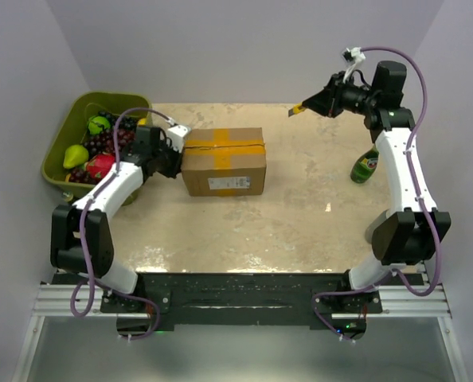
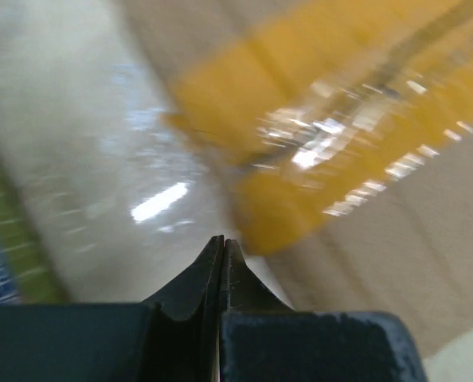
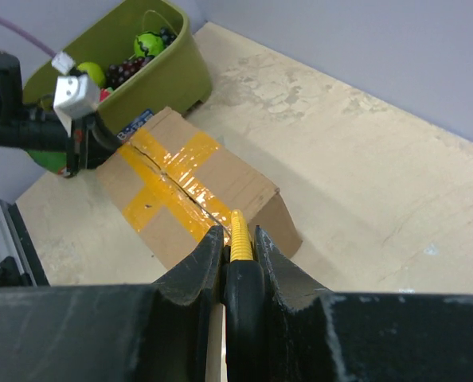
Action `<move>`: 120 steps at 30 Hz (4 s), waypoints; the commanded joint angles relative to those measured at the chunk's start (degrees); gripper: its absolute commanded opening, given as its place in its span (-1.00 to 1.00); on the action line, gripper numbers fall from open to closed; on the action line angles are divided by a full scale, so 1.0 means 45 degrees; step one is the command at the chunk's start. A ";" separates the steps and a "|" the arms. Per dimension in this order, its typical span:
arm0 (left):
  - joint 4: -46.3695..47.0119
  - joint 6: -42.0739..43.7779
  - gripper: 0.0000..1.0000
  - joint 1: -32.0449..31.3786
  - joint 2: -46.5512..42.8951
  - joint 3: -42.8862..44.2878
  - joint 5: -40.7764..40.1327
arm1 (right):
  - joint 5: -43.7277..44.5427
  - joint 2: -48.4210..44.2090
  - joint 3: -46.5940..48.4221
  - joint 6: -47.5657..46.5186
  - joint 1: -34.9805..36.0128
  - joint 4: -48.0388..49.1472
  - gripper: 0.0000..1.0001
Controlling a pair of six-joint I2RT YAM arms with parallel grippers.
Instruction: Unpack the express box
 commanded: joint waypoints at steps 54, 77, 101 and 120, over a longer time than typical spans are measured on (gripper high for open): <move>0.4764 -0.6751 0.20 -0.2728 0.0596 -0.1262 0.6119 | 1.1741 0.4025 0.1409 -0.3995 0.4810 -0.2632 -1.00; -0.1299 -0.0905 0.24 -0.1246 0.0320 0.4593 0.9755 | 1.0529 0.6415 0.6825 -0.3546 0.5556 -0.1302 -1.00; 0.1072 -0.2786 0.21 -0.0638 0.3585 0.4541 0.0609 | 0.9377 -0.1092 -0.4957 -0.2140 0.5026 -0.2672 -1.00; -0.2107 -0.1948 0.26 -0.0054 0.0749 0.3317 -0.0674 | 0.9732 0.1978 0.0335 -0.2629 0.3336 -0.3078 -1.00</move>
